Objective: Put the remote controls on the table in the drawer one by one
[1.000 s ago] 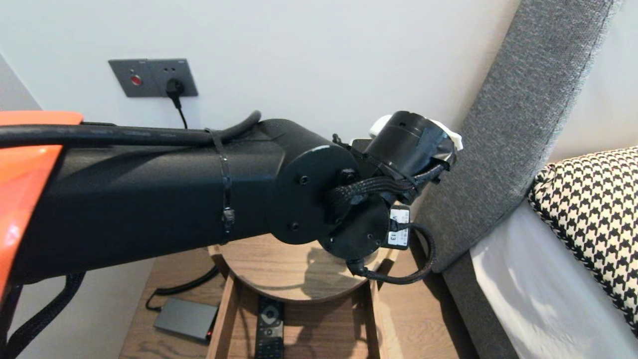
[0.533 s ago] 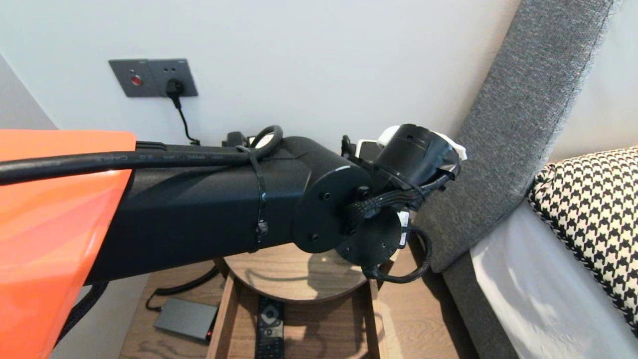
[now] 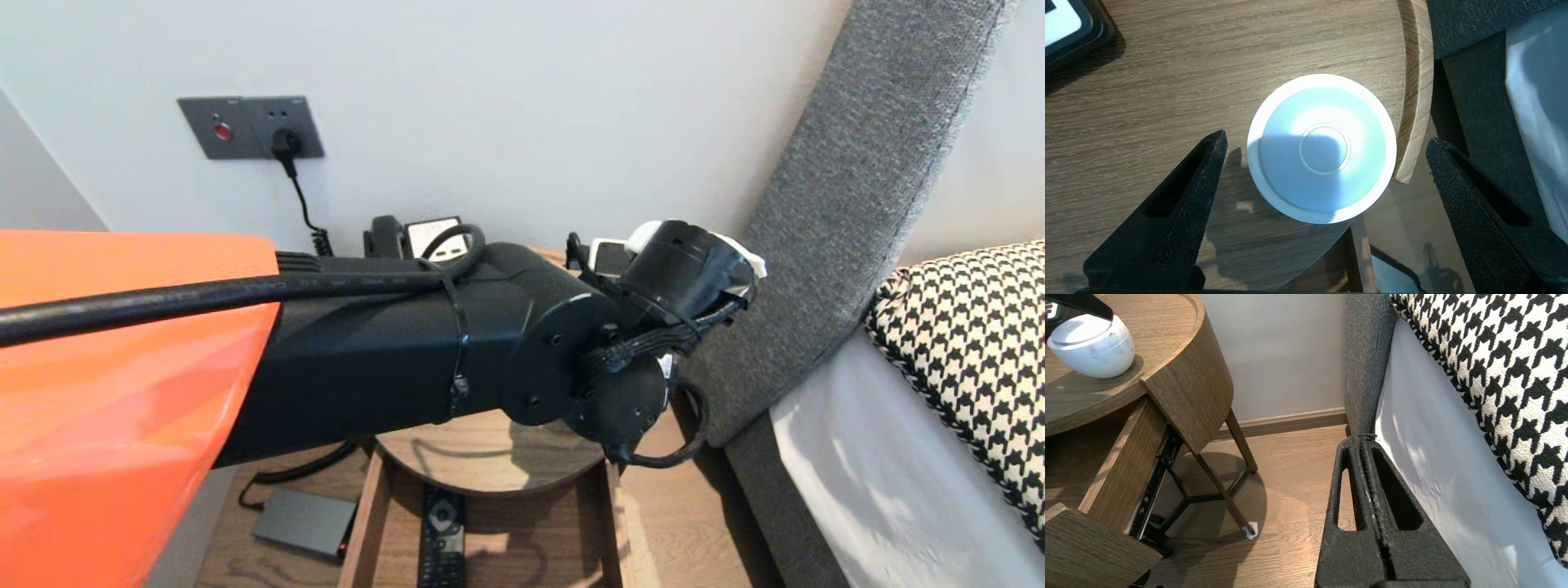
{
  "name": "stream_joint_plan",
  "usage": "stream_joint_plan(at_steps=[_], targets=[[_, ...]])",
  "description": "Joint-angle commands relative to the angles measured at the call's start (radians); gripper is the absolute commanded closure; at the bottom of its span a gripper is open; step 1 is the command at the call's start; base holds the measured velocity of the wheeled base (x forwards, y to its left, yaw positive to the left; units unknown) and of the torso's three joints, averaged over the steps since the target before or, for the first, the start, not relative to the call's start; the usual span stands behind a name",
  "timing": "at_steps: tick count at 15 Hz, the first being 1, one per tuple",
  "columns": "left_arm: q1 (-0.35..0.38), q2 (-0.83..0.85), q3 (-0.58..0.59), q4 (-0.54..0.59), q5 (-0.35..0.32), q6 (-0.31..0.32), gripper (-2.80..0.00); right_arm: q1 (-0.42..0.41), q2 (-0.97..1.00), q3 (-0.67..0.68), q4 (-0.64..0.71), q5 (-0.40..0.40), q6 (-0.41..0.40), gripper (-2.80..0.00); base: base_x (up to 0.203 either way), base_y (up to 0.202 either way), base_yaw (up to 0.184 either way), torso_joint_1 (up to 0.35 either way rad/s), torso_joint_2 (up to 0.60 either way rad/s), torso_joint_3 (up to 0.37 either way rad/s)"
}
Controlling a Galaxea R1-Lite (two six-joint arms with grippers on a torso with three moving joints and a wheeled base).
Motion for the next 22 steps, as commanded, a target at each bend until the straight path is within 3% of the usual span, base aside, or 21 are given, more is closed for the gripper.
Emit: stream_joint_plan(at_steps=[1,15,16,22], targets=[[0.002,0.02,0.0,0.001,0.004,-0.003,-2.8,0.0,0.001,0.028,-0.001,0.0,0.0,0.0,0.0,0.0,0.0,0.0,0.0,0.0],[0.005,0.076,-0.005,-0.008,0.004,0.012,-2.8,0.0,0.001,0.028,-0.001,0.0,0.0,0.0,0.0,0.0,0.0,0.0,0.0,0.0],[0.005,0.077,-0.003,-0.007,0.003,0.011,0.0,0.0,0.0,0.028,-0.001,0.0,0.0,0.0,0.0,0.0,0.0,0.0,0.0,0.0],[0.005,0.072,-0.003,-0.008,0.006,0.007,0.0,0.0,0.001,0.028,-0.001,0.0,0.0,0.0,0.0,0.0,0.0,0.0,0.0,0.0]])
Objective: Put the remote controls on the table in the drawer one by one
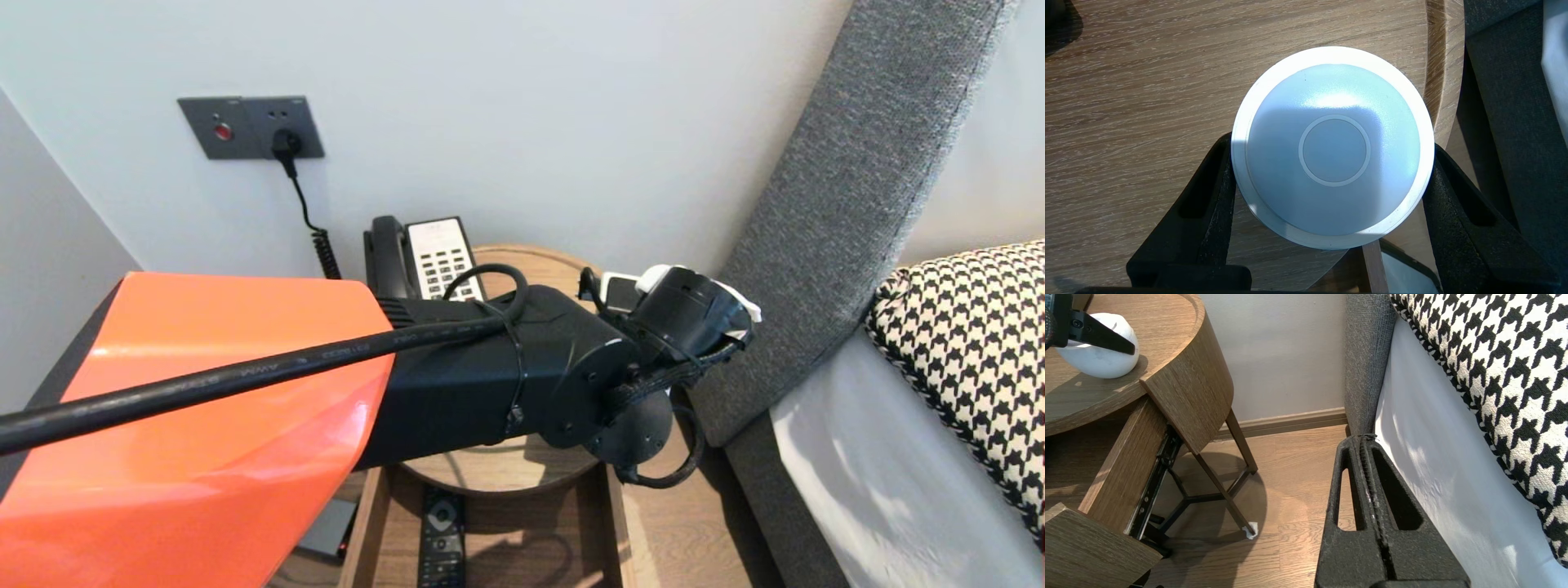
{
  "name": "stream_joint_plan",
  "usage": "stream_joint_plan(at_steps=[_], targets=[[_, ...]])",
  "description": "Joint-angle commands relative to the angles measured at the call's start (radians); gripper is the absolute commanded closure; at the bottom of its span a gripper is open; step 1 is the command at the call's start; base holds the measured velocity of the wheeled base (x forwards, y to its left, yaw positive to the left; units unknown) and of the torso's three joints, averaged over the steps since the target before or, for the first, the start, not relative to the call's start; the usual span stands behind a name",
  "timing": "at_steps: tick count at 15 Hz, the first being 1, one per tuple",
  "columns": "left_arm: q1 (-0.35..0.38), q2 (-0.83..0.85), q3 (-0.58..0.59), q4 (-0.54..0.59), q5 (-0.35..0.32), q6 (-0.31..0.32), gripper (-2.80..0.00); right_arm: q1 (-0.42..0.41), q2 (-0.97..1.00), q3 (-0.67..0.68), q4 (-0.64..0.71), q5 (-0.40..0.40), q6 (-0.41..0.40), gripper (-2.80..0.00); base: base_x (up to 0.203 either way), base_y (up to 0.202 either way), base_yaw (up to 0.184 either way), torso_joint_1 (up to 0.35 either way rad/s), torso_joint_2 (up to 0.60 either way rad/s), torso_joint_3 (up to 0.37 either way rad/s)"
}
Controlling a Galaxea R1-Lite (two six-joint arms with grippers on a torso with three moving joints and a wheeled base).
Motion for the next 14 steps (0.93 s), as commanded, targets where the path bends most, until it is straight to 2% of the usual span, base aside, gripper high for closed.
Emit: stream_joint_plan(at_steps=[1,4,9,12,14], targets=[[0.002,-0.017,0.001,0.005,0.003,-0.006,0.0,0.0,0.001,0.028,-0.001,0.0,0.0,0.0,0.0,0.0,0.0,0.0,0.0,0.0],[0.002,-0.092,0.002,0.026,0.003,-0.005,0.0,0.0,0.0,0.028,-0.001,0.0,0.0,0.0,0.0,0.0,0.0,0.0,0.0,0.0],[0.002,-0.231,0.041,0.143,-0.003,-0.029,0.0,0.0,0.0,0.028,-0.001,0.0,0.0,0.0,0.0,0.0,0.0,0.0,0.0,0.0],[0.0,-0.316,0.18,0.176,-0.042,-0.113,0.0,0.0,0.001,0.028,-0.001,0.0,0.0,0.0,0.0,0.0,0.0,0.0,0.0,0.0],[0.0,-0.372,0.346,0.171,-0.104,-0.199,0.0,0.0,0.001,0.028,-0.001,0.0,0.0,0.0,0.0,0.0,0.0,0.0,0.0,0.0]])
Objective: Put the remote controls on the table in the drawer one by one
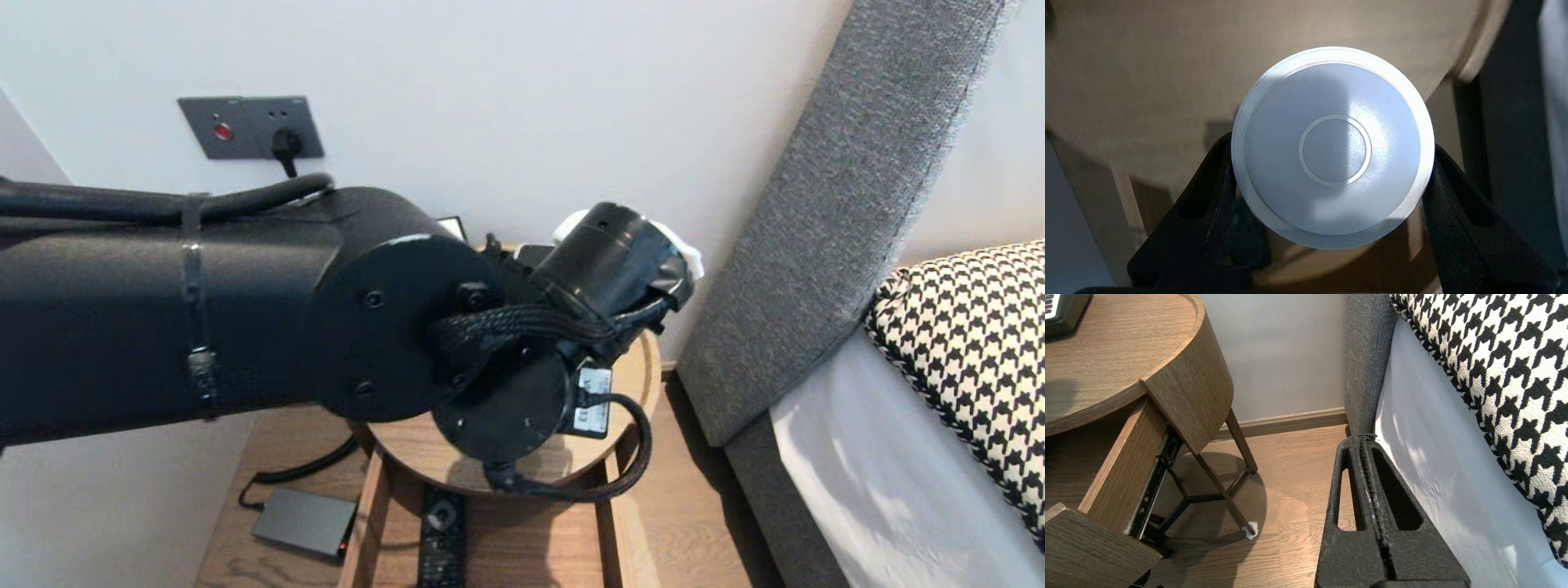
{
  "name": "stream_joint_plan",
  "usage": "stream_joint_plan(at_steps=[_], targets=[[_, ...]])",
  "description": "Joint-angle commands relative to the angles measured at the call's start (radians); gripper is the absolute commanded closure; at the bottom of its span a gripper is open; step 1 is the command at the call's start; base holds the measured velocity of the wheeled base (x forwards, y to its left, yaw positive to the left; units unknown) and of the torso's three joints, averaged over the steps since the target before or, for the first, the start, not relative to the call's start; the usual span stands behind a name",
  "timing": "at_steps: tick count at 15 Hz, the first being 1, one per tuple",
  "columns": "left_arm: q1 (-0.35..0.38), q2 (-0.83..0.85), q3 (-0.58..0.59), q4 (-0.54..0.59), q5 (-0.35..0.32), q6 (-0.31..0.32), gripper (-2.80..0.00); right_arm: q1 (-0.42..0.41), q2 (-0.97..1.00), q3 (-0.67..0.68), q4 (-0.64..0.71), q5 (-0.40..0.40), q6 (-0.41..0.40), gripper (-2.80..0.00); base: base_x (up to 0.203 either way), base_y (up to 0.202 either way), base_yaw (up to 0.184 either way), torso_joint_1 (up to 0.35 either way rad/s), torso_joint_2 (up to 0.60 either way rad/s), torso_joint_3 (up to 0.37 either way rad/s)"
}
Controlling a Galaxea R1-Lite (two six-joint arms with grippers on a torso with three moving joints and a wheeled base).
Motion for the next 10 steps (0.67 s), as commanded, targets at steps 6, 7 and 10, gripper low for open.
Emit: stream_joint_plan(at_steps=[6,7,10], targets=[[-0.038,-0.243,0.521,-0.185,-0.087,-0.117,0.0,0.0,0.0,0.028,-0.001,0.0,0.0,0.0,0.0,0.0,0.0,0.0,0.0,0.0],[-0.047,-0.247,0.566,-0.205,-0.088,-0.121,0.0,0.0,0.0,0.028,-0.001,0.0,0.0,0.0,0.0,0.0,0.0,0.0,0.0,0.0],[-0.096,-0.248,0.605,-0.252,-0.09,-0.125,0.0,0.0,0.001,0.028,-0.001,0.0,0.0,0.0,0.0,0.0,0.0,0.0,0.0,0.0]])
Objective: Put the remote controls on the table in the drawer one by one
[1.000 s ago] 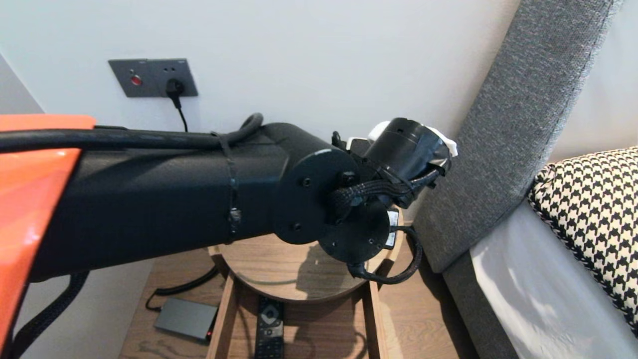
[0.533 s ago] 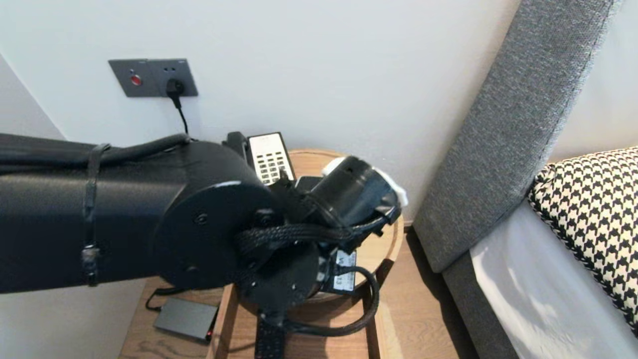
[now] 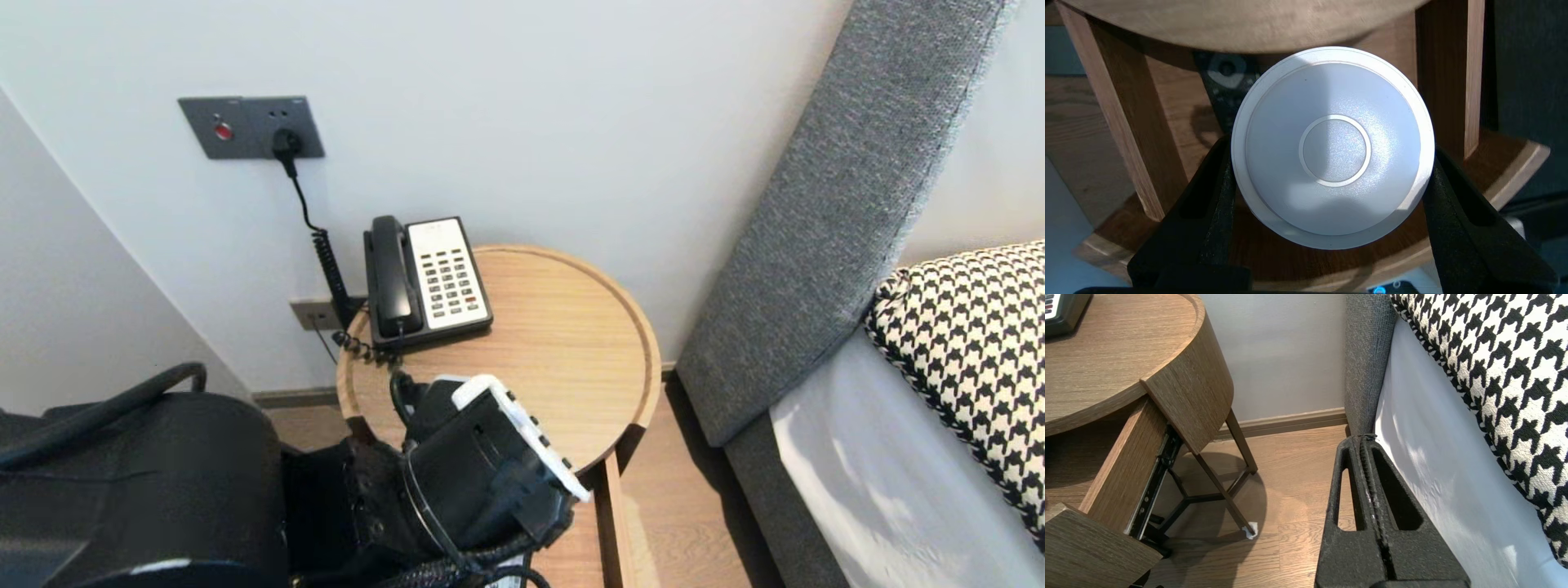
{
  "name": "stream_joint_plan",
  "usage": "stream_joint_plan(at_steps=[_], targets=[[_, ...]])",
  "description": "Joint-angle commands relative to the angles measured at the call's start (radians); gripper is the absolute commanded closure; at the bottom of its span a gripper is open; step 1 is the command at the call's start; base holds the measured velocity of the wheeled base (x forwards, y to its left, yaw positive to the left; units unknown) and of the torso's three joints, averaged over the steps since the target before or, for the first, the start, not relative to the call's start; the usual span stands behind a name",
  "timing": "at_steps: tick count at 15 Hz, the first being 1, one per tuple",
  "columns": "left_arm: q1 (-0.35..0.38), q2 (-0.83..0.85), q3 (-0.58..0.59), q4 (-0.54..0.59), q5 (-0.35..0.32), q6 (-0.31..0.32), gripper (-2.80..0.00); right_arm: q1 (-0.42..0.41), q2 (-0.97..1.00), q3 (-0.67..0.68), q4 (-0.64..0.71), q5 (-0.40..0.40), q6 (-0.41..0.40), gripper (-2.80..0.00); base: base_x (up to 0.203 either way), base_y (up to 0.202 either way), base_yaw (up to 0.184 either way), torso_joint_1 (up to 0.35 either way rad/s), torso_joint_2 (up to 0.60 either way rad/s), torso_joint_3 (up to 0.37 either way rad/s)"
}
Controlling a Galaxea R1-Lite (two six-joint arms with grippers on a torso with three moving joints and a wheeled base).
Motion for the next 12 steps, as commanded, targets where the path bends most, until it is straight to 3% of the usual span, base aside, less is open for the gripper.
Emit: stream_joint_plan(at_steps=[1,9,12], targets=[[-0.035,-0.008,0.043,0.0,0.004,-0.007,0.0,0.0,0.001,0.028,-0.001,0.0,0.0,0.0,0.0,0.0,0.0,0.0,0.0,0.0],[-0.071,0.05,0.119,-0.083,-0.009,-0.004,0.0,0.0,0.001,0.028,-0.001,0.0,0.0,0.0,0.0,0.0,0.0,0.0,0.0,0.0],[-0.075,0.106,0.208,-0.26,-0.008,0.0,0.0,0.0,0.001,0.028,-0.001,0.0,0.0,0.0,0.0,0.0,0.0,0.0,0.0,0.0]])
